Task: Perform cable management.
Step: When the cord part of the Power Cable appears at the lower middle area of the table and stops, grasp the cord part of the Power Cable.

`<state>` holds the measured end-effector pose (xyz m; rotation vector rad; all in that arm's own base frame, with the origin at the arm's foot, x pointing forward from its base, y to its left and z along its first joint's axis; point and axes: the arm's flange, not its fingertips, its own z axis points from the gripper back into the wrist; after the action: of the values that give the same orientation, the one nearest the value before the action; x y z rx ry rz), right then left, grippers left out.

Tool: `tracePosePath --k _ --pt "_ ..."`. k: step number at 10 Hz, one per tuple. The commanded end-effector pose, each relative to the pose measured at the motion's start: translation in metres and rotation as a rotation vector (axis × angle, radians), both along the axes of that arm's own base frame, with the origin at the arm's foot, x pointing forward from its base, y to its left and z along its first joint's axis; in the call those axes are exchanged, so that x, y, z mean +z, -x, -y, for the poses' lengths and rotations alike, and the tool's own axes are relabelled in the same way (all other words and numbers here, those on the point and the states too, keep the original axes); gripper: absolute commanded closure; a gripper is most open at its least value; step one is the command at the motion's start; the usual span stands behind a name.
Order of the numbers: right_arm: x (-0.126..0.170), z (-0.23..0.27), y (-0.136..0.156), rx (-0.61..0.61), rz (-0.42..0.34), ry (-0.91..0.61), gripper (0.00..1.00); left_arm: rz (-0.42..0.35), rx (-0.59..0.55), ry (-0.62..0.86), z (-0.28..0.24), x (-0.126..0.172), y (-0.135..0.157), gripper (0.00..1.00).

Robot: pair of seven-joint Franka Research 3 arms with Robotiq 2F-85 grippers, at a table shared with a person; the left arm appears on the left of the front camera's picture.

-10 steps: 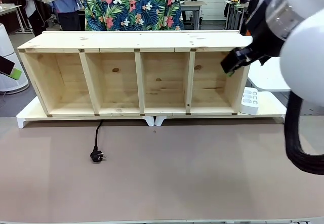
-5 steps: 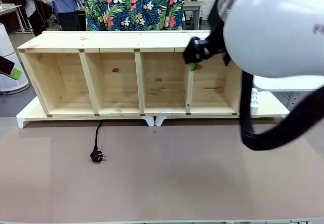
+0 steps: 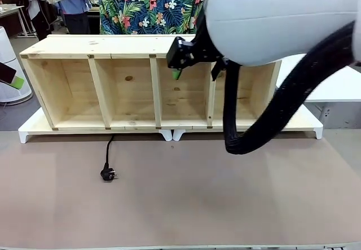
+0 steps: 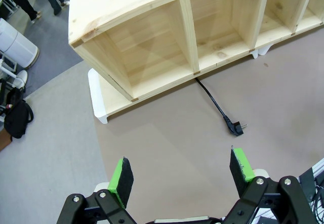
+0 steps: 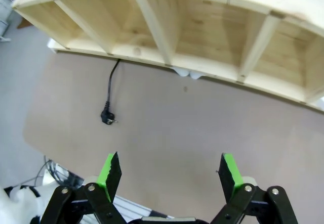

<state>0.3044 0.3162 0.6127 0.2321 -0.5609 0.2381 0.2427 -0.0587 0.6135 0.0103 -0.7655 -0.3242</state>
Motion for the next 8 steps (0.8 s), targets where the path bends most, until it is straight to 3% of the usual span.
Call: tracePosePath --k 1,8 --pt "-0.007 -0.027 -0.011 -0.044 0.010 -0.007 0.00 0.006 0.002 0.005 -0.001 0.001 -0.001 0.00" --pt "-0.043 -0.098 -0.022 -0.062 -0.044 0.043 0.00 0.006 0.002 0.005 -0.001 0.001 -0.001 0.00"
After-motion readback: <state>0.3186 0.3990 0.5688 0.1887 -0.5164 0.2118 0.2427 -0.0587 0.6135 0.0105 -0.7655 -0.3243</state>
